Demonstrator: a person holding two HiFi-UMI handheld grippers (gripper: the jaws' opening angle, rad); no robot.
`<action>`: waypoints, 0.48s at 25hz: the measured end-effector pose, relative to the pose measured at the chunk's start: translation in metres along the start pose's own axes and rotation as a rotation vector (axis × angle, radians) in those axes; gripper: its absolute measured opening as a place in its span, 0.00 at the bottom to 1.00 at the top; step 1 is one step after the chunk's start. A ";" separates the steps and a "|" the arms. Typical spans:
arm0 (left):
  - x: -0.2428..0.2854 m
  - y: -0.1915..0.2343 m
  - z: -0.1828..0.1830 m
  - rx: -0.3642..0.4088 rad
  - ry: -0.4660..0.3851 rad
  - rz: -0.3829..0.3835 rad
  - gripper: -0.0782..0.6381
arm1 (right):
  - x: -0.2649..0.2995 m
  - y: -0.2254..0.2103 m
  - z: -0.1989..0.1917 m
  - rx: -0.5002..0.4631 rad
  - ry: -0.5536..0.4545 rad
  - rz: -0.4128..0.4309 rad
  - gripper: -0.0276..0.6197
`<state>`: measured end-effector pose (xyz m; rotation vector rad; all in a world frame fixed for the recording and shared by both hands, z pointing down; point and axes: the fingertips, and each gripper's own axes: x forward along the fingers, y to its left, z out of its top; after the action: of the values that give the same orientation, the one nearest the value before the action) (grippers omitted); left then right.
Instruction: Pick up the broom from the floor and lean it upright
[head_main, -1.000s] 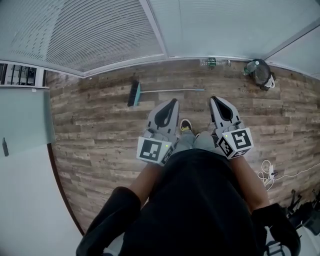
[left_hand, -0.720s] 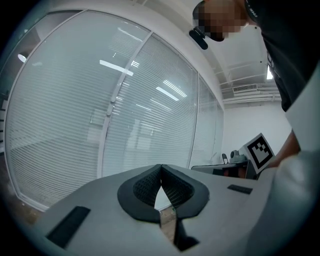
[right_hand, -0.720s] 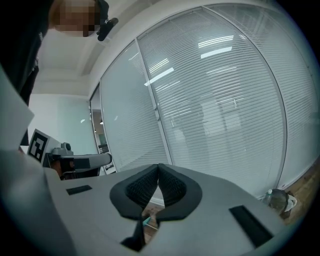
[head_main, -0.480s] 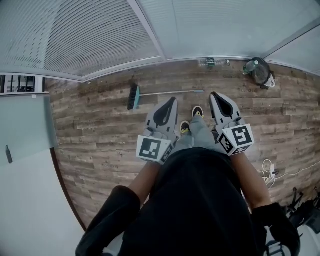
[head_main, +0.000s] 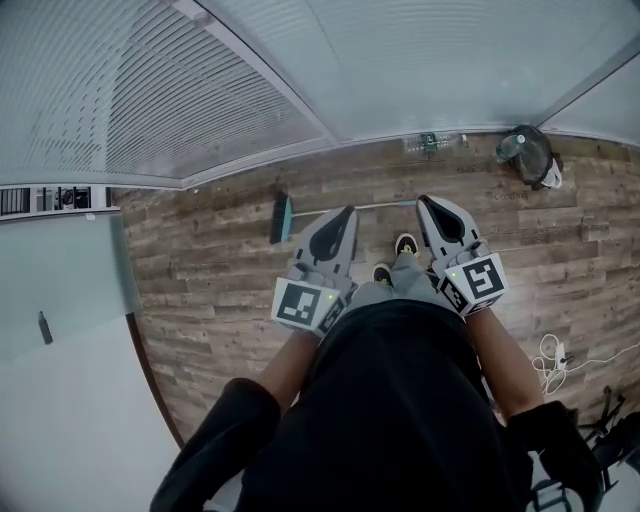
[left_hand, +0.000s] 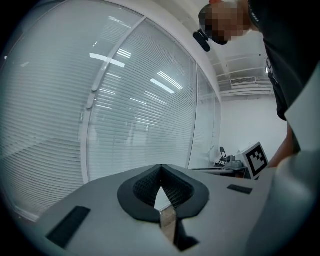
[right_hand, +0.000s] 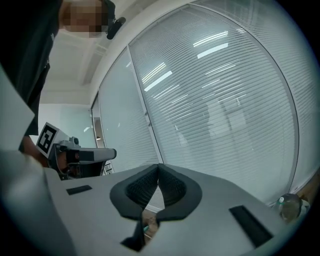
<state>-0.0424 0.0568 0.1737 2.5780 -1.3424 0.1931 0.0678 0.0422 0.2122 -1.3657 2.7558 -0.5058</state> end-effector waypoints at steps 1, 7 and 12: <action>0.008 0.000 0.001 -0.002 0.003 -0.004 0.14 | 0.003 -0.008 0.000 0.008 0.000 -0.004 0.07; 0.032 0.014 0.004 -0.008 0.036 0.023 0.14 | 0.020 -0.032 0.004 0.018 0.016 -0.003 0.07; 0.046 0.017 0.001 -0.002 0.058 0.011 0.14 | 0.033 -0.040 0.001 0.032 0.037 -0.004 0.07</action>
<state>-0.0304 0.0111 0.1853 2.5430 -1.3360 0.2664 0.0784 -0.0064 0.2269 -1.3686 2.7619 -0.5777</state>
